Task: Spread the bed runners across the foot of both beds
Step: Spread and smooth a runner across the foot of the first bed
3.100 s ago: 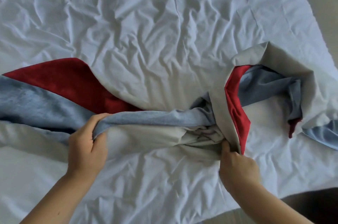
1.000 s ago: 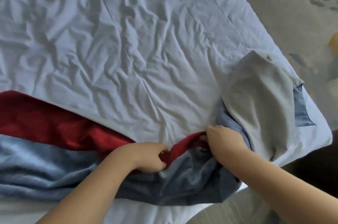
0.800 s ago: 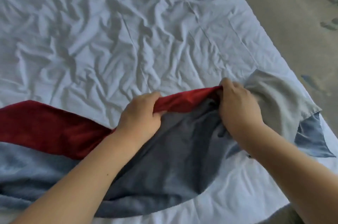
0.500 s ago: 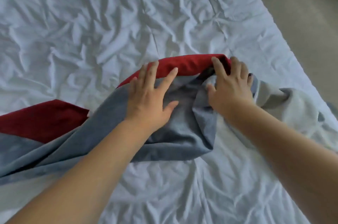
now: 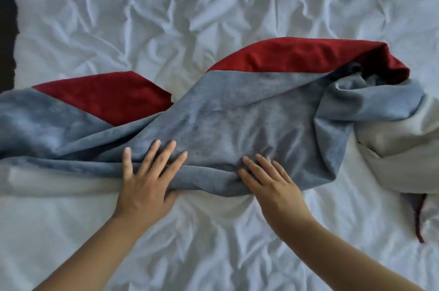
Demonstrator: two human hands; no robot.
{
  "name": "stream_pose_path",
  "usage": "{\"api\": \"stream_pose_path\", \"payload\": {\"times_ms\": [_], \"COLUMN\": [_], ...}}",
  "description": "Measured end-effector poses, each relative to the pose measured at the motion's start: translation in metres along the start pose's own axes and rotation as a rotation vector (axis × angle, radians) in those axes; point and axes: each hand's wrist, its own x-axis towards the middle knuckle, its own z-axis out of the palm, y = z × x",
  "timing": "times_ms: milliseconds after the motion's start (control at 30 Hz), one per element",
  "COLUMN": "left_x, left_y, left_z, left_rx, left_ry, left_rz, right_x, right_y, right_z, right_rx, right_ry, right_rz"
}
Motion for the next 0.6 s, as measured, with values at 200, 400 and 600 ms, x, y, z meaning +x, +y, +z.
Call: {"api": "stream_pose_path", "payload": {"times_ms": [200,400,600], "left_x": [-0.043,-0.115,-0.199], "left_y": [-0.041,-0.044,-0.011], "left_z": [0.009,-0.003,0.013], "left_rx": [-0.052,-0.164,-0.203], "left_ry": [0.153,0.239,0.035], "left_rz": [-0.083,0.056,0.121], "right_x": [-0.007,-0.072,-0.091], "right_y": [-0.003,-0.014,-0.039], "right_z": [-0.01,-0.032,-0.011], "right_rx": [-0.09,-0.1,-0.267], "right_ry": [0.063,-0.021,-0.581], "right_rz": [-0.02,0.09,0.199]}}
